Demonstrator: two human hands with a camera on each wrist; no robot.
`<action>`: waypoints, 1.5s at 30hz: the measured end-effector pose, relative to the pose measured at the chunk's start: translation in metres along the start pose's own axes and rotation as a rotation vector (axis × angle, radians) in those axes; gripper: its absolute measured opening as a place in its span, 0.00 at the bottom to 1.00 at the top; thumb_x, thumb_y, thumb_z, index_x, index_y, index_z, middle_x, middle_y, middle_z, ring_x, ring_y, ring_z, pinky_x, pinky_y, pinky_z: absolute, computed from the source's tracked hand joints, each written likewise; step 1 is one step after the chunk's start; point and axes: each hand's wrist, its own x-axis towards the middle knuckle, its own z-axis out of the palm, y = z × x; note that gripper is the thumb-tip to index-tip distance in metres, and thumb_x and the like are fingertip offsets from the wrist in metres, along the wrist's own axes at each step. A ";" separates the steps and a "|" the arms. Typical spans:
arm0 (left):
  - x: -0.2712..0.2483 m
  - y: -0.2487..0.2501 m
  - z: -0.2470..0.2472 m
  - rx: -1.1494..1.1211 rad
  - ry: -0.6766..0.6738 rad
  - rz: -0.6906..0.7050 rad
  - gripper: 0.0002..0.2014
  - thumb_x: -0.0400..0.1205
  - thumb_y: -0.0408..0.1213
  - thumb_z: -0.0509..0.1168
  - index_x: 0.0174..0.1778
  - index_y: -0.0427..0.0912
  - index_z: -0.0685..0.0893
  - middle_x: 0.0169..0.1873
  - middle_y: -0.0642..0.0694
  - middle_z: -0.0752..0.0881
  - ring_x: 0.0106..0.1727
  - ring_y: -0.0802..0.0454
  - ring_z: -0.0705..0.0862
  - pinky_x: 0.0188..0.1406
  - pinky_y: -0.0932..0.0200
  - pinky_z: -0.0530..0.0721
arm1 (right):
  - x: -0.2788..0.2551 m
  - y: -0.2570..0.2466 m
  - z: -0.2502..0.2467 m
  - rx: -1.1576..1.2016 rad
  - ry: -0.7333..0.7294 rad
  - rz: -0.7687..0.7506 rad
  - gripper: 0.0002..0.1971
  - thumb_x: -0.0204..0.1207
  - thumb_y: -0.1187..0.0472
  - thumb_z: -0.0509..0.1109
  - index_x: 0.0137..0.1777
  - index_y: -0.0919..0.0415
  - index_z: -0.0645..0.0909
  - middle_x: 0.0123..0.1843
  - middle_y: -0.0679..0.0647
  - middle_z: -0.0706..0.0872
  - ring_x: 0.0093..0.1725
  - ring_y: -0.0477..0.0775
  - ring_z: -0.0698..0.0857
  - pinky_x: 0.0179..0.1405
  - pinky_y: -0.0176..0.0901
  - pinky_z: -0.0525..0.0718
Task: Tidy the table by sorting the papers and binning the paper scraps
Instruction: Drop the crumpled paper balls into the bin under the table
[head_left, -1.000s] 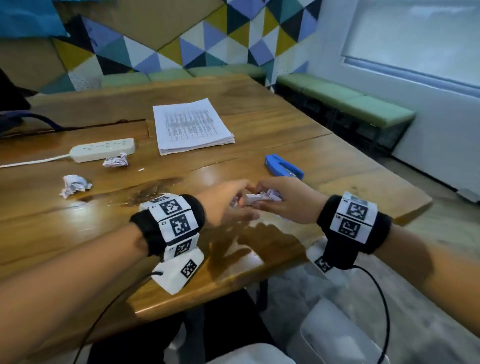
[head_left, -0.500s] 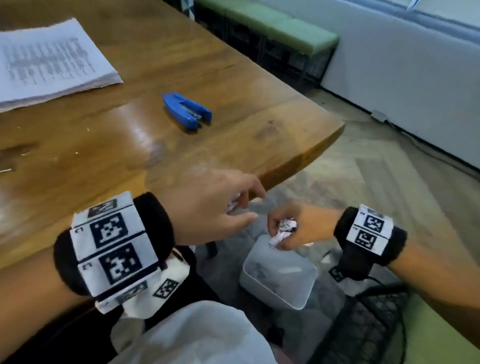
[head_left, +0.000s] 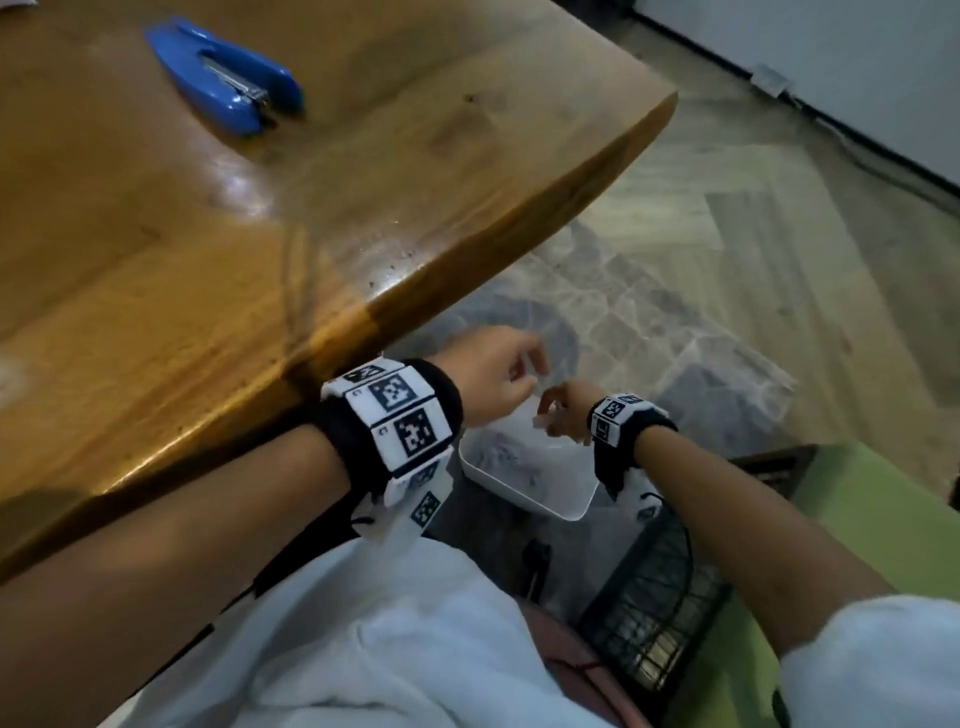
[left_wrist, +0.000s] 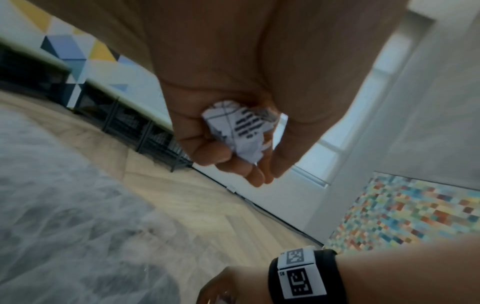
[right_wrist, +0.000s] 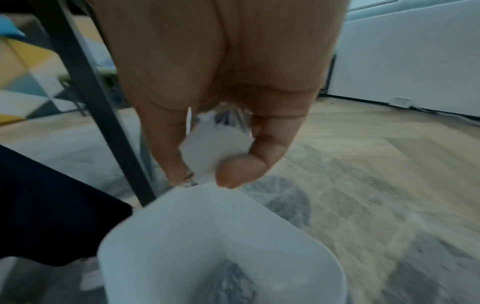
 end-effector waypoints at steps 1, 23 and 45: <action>0.007 -0.004 0.005 -0.029 -0.005 -0.044 0.06 0.83 0.37 0.61 0.52 0.50 0.82 0.43 0.49 0.82 0.44 0.54 0.80 0.41 0.63 0.73 | 0.002 0.004 0.004 0.004 0.003 0.005 0.16 0.73 0.57 0.75 0.61 0.54 0.80 0.48 0.53 0.86 0.38 0.56 0.84 0.40 0.45 0.87; 0.058 -0.029 0.072 -0.528 -0.098 -0.621 0.20 0.85 0.44 0.57 0.73 0.42 0.72 0.69 0.39 0.77 0.64 0.39 0.80 0.69 0.46 0.78 | 0.015 0.048 0.028 0.091 0.028 0.122 0.16 0.75 0.57 0.70 0.62 0.57 0.80 0.59 0.62 0.86 0.50 0.62 0.85 0.57 0.57 0.86; -0.031 0.012 0.003 0.241 0.033 -0.086 0.13 0.82 0.41 0.60 0.59 0.42 0.69 0.50 0.43 0.81 0.46 0.47 0.79 0.42 0.56 0.74 | -0.105 -0.065 -0.059 -0.490 0.179 -0.352 0.10 0.76 0.52 0.65 0.51 0.55 0.81 0.50 0.57 0.87 0.48 0.61 0.85 0.46 0.48 0.83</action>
